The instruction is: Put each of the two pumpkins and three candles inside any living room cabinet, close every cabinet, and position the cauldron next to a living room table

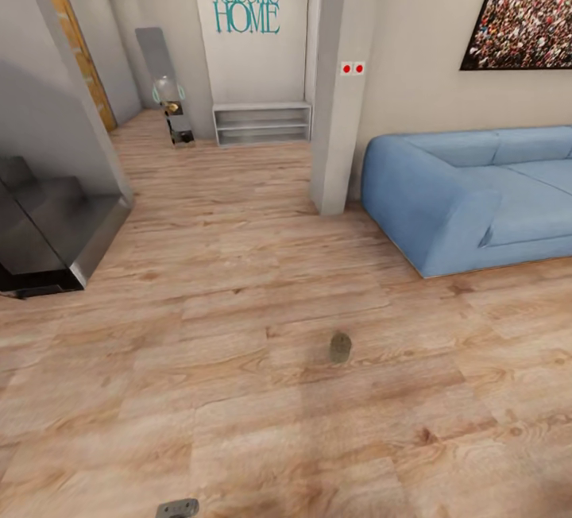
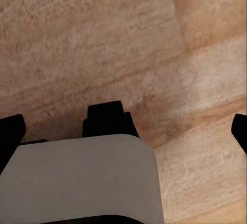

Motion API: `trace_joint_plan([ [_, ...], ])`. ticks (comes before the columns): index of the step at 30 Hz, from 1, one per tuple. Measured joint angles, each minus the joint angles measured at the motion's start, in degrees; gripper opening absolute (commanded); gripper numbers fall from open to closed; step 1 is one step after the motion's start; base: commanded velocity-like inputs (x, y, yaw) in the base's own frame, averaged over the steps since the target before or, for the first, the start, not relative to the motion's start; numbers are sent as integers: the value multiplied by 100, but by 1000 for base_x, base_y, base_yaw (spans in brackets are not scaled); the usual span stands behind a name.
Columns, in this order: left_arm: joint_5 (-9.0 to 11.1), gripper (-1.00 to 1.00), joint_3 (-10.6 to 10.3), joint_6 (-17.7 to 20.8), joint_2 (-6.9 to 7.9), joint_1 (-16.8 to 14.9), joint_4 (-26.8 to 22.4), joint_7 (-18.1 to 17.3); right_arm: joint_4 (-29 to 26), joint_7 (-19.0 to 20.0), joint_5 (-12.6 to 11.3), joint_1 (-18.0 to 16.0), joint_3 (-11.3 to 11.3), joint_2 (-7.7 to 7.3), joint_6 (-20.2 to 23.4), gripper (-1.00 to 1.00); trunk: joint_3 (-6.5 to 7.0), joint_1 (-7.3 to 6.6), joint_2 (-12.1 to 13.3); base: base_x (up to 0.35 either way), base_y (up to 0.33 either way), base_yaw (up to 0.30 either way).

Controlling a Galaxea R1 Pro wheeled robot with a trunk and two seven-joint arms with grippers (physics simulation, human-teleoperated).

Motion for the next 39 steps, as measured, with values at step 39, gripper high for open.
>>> trace_joint_plan([
  [39, 2, 100, 0, 0, -2, 0, 0, 0, -16, 66, 49, 123, 0, 7, 14, 100, 0, 0, 0, 318, 0, -8],
])
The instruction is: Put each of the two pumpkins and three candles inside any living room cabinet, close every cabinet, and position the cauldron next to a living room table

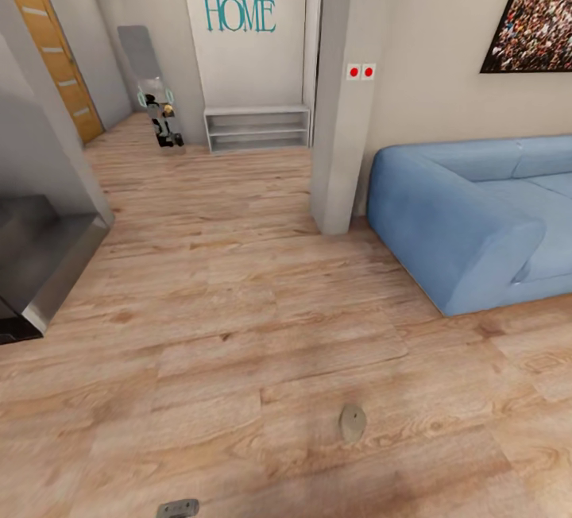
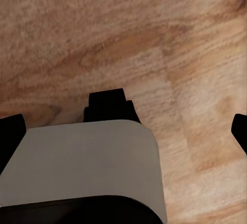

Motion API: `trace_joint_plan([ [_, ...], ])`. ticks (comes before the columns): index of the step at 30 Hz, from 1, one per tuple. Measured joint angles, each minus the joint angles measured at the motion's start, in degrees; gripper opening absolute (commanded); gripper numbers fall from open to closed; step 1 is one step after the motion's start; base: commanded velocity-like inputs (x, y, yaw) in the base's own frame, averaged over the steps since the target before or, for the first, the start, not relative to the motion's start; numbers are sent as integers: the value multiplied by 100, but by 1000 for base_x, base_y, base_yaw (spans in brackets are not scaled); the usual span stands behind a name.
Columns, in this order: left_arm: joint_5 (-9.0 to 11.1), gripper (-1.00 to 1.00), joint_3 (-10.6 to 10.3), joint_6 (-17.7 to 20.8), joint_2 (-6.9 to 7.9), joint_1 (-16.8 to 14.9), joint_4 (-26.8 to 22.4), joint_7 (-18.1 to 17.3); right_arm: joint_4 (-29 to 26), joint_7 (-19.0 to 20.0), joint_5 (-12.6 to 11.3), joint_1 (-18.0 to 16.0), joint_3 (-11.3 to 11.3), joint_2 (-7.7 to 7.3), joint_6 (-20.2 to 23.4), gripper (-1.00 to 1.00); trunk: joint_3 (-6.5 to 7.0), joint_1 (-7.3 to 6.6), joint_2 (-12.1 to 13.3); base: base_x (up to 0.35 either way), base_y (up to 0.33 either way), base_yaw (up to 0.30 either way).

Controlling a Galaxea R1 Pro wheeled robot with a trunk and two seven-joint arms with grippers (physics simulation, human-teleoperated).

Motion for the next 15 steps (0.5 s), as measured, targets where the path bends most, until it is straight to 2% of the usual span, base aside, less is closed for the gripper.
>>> trace_joint_plan([
  [5, 11, 100, 10, 9, 28, 0, -19, 35, -17, -5, 15, 0, 5, -26, -4, 100, 0, 0, 0, 14, 0, 0],
  [8, 30, 100, 54, 41, 137, -25, -38, 47, -35, -21, 23, 0, 25, -42, 25, 100, 0, 0, 0, 2, 0, 0],
  [10, 38, 100, 71, 73, 216, -161, -79, 57, -124, -36, 30, -30, 27, -47, 126, 100, 1, 0, 0, 0, 0, 0],
  [13, 45, 100, 78, 93, 248, -395, -92, 62, -436, -43, 30, -78, 28, -46, 534, 100, 1, 0, 0, 0, 0, 0],
  [15, 53, 100, 107, 142, 305, -691, -71, 95, -1015, -38, 25, -98, 30, -43, 1168, 100, 2, 0, 0, 0, 0, 0],
])
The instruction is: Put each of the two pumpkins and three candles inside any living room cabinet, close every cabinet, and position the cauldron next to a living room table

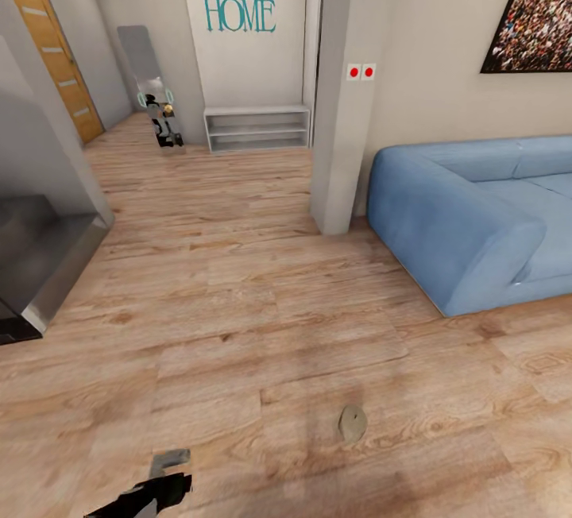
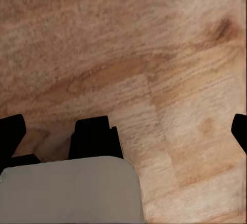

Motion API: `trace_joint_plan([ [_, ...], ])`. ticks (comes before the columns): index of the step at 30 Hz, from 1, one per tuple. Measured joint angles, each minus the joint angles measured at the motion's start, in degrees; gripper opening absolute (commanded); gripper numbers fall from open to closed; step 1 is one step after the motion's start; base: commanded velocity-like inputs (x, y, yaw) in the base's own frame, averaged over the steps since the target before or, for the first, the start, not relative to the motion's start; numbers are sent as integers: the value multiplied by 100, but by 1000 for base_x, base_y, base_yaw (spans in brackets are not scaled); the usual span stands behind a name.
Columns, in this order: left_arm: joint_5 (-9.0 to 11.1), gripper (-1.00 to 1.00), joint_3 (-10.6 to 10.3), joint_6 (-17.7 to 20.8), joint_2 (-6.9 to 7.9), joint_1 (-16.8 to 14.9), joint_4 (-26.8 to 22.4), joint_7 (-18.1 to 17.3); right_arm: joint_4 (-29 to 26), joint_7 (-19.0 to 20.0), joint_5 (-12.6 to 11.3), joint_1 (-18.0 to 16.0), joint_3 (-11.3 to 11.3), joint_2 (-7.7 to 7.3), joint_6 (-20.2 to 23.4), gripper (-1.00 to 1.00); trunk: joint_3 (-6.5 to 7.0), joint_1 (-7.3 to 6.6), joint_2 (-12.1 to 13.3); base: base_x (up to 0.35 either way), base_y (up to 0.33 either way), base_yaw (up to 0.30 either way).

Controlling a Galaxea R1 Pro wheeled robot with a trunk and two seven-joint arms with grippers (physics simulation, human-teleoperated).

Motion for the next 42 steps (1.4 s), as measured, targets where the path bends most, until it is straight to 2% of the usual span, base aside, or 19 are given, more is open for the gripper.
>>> trace_joint_plan([
  [4, 5, 100, 115, 196, 106, -311, -5, 40, -776, 5, -15, -6, -4, 4, 814, 100, -1, 0, 0, 0, 0, 0],
  [5, 4, 100, 277, 411, 168, -584, -14, 54, -1462, 6, -37, -9, -10, 11, 1484, 100, 0, 0, 0, 0, 0, 0],
  [6, 4, 100, 313, 454, 178, -749, -15, 57, -1852, 6, -41, -10, -9, 16, 1674, 100, 0, 0, 0, 0, 0, 0],
  [10, 5, 100, 404, 515, 188, -1160, -20, 62, -2650, 10, -58, -9, -9, 25, 2120, 100, 0, 0, 0, 0, 0, 0],
  [11, 10, 100, 502, 529, 183, -1400, -23, 62, -3010, 13, -60, -12, -5, 27, 2238, 100, 0, 0, 0, 0, 0, 0],
  [15, 17, 100, 752, 555, 172, -1790, -34, 63, -3548, 15, -72, -70, -3, 28, 2330, 100, -1, 0, 0, 0, 0, 0],
  [16, 18, 100, 858, 619, 169, -1923, -44, 63, -3687, 15, -73, -113, -3, 33, 2380, 100, 0, 0, 0, 0, 0, 0],
  [18, 31, 100, 1251, 915, 186, -2272, -237, 32, -3893, 6, -73, -289, 4, 98, 2567, 100, 0, 0, 0, 0, 0, 0],
  [20, 44, 100, 1618, 1053, 197, -2399, -597, 25, -3926, -14, -58, -440, 8, 200, 2667, 100, -1, 0, 0, 0, 0, 0],
  [22, 35, 100, 2116, 1149, 204, -2457, -1315, 36, -3932, -36, -36, -599, 39, 350, 2744, 100, 0, 0, 0, 0, 0, 0],
  [23, 32, 100, 2223, 1164, 207, -2461, -1523, 38, -3929, -40, -28, -624, 57, 380, 2756, 100, -1, 0, 0, 0, 0, 0],
  [24, 38, 100, 2589, 1203, 196, -2443, -2032, 44, -3861, -45, -26, -692, 348, 457, 2785, 100, -2, 0, 0, 0, 0, 0],
  [25, 50, 100, 2629, 1204, 188, -2440, -2611, 43, -3840, -45, -15, -699, 421, 467, 2790, 100, 0, -1, -1, 0, 0, 0],
  [29, 65, 100, 2733, 1163, 170, -2327, -3030, 38, -3639, -45, -13, -716, 803, 484, 2784, 100, -2, 0, 0, 29, 0, 0],
  [30, 351, 100, 2797, 1224, 189, -2226, -3620, 28, -3356, 4, -18, -736, 945, 490, 2766, 100, -1, 0, 0, 145, 0, 0],
  [32, 454, 100, 2801, 1228, 193, -2207, -3681, 23, -3266, 15, -11, -848, 954, 497, 2775, 100, -1, 0, 0, 282, 0, 0],
  [33, 515, 100, 2801, 1229, 196, -2195, -3663, 20, -2878, 7, -12, -1233, 956, 496, 2785, 100, -1, 0, 0, 322, 0, 0],
  [37, 531, 100, 2796, 1225, 195, -2192, -3655, 19, -2289, -3, -12, -1751, 956, 503, 2797, 100, -1, 0, 0, 331, 0, 0],
  [42, 532, 100, 2794, 1221, 187, -2192, -3654, 19, -1900, -6, -9, -2106, 957, 626, 2982, 100, -1, 0, 0, 336, 0, 0],
])
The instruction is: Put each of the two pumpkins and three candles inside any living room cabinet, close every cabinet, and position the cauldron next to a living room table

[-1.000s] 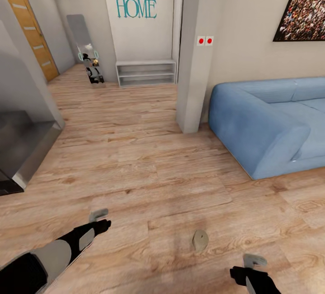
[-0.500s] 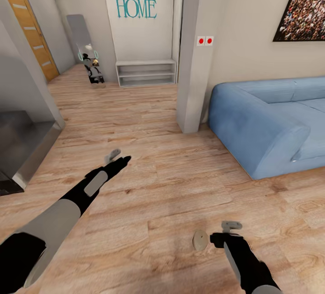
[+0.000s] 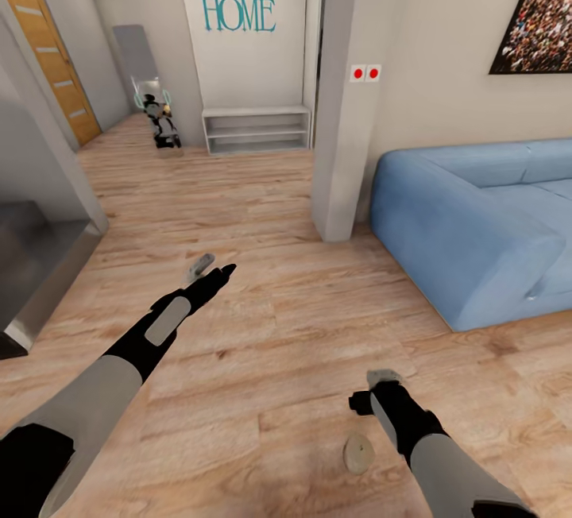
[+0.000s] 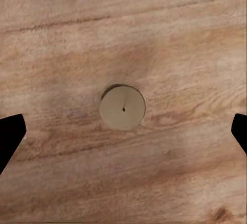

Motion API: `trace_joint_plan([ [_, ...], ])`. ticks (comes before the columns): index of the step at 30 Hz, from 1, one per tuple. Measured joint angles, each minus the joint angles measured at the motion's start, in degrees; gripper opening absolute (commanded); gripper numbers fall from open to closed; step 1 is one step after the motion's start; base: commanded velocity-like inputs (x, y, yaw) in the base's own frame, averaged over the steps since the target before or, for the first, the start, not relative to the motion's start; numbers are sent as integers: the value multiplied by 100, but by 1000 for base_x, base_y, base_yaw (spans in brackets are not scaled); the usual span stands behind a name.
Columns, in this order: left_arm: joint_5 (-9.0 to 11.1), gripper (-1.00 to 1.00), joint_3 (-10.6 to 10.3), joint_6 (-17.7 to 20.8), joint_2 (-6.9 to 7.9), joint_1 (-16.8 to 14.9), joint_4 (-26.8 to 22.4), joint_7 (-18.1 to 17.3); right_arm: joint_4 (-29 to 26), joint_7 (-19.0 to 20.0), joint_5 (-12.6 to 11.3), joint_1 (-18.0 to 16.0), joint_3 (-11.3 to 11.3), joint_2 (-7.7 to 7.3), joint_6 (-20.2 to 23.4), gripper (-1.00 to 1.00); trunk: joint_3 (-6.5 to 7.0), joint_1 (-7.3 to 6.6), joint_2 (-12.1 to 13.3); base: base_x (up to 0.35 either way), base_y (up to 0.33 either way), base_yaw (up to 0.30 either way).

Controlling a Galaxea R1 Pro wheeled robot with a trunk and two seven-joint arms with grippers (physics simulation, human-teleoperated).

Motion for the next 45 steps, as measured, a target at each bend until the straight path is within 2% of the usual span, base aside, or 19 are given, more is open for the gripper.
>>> trace_joint_plan([
  [4, 1, 100, 0, 0, -1, 0, 6, 0, 75, 12, 50, -80, 46, 101, 186, 100, 0, 0, 0, 212, 0, 0],
  [7, 1, 100, 0, -1, -1, 0, 11, 0, 98, 29, 82, -99, 303, 117, 226, 100, 0, 0, 0, 58, 0, 0],
  [9, -4, 100, 0, -1, -4, 0, 17, 0, 105, 30, 83, -104, 558, 112, 239, 100, 0, 0, 0, 22, 0, 0],
  [12, -6, 100, 0, -1, -24, 0, 23, 2, 116, 24, 66, -107, 719, 106, 259, 100, 0, 0, 0, 9, 0, 0],
  [16, -7, 100, 0, -1, -46, 0, 19, 7, 134, 17, 44, -108, 753, 99, 310, 100, 0, 0, 0, 3, 0, 0],
  [21, -7, 100, -8, 1, -74, 6, 30, 26, 320, 37, 22, -108, 758, 98, 848, 100, -89, 109, -199, 0, 0, 0],
  [22, -6, 100, -13, 2, -101, 7, 32, 26, 326, 51, 31, -108, 758, 100, 874, 100, -107, 131, -239, 0, 0, 0],
  [23, -8, 100, -18, 6, -193, 8, 34, 26, 319, 90, 49, -108, 780, 108, 883, 100, -125, 153, -279, 0, 0, 0],
  [25, -12, 100, -18, 7, -219, 7, 35, 27, 305, 102, 61, -108, 791, 106, 878, 100, -161, 197, -359, 0, 0, 0],
  [27, -15, 100, -18, 8, -245, 9, 38, 27, 259, 117, 90, -108, 821, 105, 467, 100, -197, 241, -440, 0, 0, 0],
  [29, -14, 100, -18, 8, -252, 9, 38, 27, 242, 118, 107, -108, 823, 107, 327, 100, -233, 285, -520, 0, 0, 0],
  [35, -13, 100, -26, 8, -257, 9, 42, 27, 13, 104, 117, -127, 824, 110, 250, 100, -341, 417, -760, 0, 0, 0],
  [37, -14, 100, -27, 8, -290, 9, 40, 26, 49, 97, 103, -275, 820, 107, 254, 100, -376, 461, -841, 0, 0, 0],
  [40, -15, 100, -27, 8, -363, 9, 43, 27, 323, 96, 82, -511, 811, 106, 255, 100, -430, 527, -961, 0, 0, 0],
  [41, -15, 100, -27, 8, -392, 9, 43, 27, 614, 94, 91, -635, 809, 105, 243, 100, -448, 549, -1001, 0, 0, 0],
  [45, -16, 100, -27, 8, -430, 9, 112, 27, 1163, 93, 107, -866, 807, 99, 159, 100, -520, 637, -1161, 0, 0, 0],
])
